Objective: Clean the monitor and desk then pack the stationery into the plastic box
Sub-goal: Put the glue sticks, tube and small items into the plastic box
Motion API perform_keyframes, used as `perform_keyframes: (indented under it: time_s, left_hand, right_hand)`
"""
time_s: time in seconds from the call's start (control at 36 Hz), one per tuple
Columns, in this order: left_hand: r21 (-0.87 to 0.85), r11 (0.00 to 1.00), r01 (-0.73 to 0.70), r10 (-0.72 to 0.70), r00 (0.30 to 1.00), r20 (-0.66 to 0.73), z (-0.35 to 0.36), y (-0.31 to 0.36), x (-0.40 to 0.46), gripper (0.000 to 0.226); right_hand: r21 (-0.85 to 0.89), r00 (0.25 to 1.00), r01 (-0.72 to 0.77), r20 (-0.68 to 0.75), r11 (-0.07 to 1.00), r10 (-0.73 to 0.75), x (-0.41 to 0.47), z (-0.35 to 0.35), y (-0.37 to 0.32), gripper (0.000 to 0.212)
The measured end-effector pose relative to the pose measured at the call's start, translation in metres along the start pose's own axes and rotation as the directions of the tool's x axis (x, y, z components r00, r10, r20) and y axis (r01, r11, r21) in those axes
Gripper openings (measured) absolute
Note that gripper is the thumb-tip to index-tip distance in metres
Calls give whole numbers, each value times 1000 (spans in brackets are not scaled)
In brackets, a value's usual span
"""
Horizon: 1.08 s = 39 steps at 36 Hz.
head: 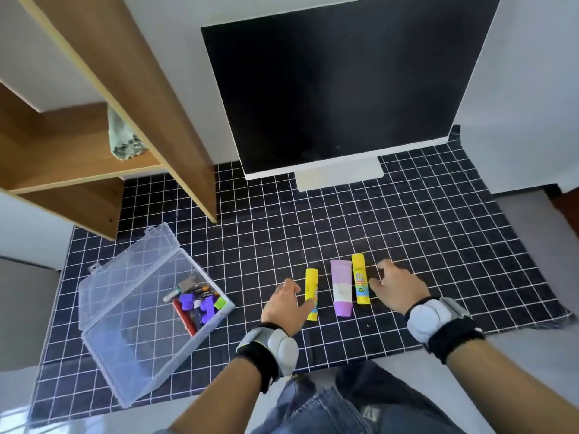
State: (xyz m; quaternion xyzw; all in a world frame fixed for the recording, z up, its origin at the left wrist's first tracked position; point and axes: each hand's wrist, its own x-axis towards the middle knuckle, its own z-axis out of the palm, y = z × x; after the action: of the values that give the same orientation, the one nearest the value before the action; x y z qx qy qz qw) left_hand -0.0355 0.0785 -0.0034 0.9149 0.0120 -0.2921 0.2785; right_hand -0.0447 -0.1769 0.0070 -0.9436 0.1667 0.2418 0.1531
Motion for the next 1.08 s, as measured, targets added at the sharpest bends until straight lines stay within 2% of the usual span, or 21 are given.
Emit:
perform_keyframes:
  time_s: [0.19,0.36,0.58,0.67,0.86,1.08]
  left_hand:
    - [60,994,95,-101,990,100,19,15,10,58]
    - [126,973,193,-206,973,106,33,26,18,65]
    - [164,946,280,-301,945,125,42,35,23,53]
    - [179,937,301,-322,941,105,44,38,22,47]
    - [77,939,336,-340,939,48,39,39,12,42]
    - [-77,949,306,-307,952,6,17,34,-4,27]
  right_hand:
    - [31,989,-56,140,998,51,7,13,6,62]
    - [32,965,-99,246,995,88,12,17,-5,55]
    - [79,949,-164,286,983,135,18,27,-9,37]
    - [105,948,-148,299,983,111,19,22,-11,26]
    - [215,949,-85,314,973,14,16,5,-3,28]
    - [214,977,75,181,974,-115,17,-9,-8,38]
